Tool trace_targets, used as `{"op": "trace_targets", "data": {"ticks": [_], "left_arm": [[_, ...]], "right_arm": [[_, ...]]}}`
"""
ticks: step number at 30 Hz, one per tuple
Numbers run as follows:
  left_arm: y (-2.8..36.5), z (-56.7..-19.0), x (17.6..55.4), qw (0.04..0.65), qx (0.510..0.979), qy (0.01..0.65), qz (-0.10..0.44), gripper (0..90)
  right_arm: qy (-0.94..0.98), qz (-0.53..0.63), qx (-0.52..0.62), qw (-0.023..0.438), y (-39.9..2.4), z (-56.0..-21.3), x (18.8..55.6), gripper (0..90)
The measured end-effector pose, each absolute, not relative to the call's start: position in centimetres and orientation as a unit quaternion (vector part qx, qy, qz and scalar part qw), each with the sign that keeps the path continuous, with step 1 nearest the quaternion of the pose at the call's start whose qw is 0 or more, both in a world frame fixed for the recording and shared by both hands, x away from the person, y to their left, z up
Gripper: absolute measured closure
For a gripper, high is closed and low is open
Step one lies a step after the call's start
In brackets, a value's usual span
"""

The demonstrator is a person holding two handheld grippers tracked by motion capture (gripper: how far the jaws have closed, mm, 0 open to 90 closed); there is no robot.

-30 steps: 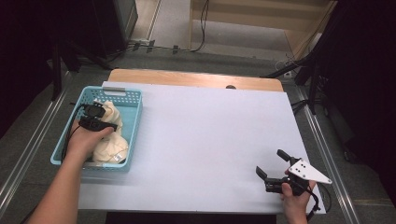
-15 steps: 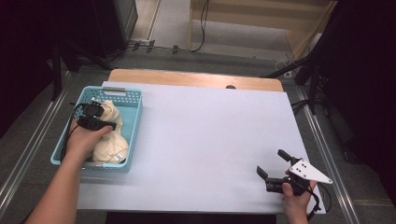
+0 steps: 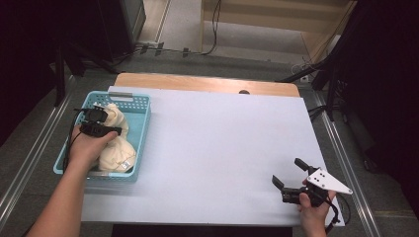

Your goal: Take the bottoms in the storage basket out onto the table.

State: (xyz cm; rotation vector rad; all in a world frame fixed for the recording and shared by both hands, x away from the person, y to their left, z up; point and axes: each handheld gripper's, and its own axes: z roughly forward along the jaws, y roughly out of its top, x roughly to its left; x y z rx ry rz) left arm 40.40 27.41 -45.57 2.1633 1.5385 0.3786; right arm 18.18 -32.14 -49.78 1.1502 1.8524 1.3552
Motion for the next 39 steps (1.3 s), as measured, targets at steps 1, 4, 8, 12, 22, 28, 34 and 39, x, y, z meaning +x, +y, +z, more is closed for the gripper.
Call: {"op": "trace_targets", "data": {"ticks": [1,4,8,12,22,28,34,39], "left_arm": [[27.4,-45.5,40.4,0.231,0.785,0.558,0.14,63.2],[27.4,-45.4,40.3,0.234,0.784,0.557,0.143,63.2],[27.5,-45.1,40.2,0.248,0.776,0.559,0.154,63.2],[27.5,-44.9,40.1,0.253,0.774,0.558,0.162,63.2],[27.6,-43.9,39.6,0.282,0.764,0.55,0.185,63.2],[27.8,-43.3,39.2,0.302,0.755,0.546,0.202,63.2],[28.0,-42.8,38.9,0.318,0.745,0.544,0.22,63.2],[28.1,-42.4,38.9,0.331,0.734,0.548,0.226,63.2]], "right_arm": [[0.692,0.505,0.43,0.284,-32.2,-49.8,18.2,0.0],[0.692,0.506,0.43,0.283,-32.2,-49.8,18.2,0.0],[0.692,0.506,0.43,0.283,-32.1,-49.8,18.2,0.0],[0.691,0.507,0.432,0.283,-32.2,-49.8,18.2,0.0],[0.69,0.508,0.432,0.281,-32.2,-49.8,18.1,0.0],[0.689,0.509,0.433,0.281,-32.2,-49.8,18.2,0.0],[0.69,0.509,0.431,0.283,-32.2,-49.7,18.1,0.0],[0.689,0.508,0.434,0.281,-32.2,-49.8,18.1,0.0]]}}
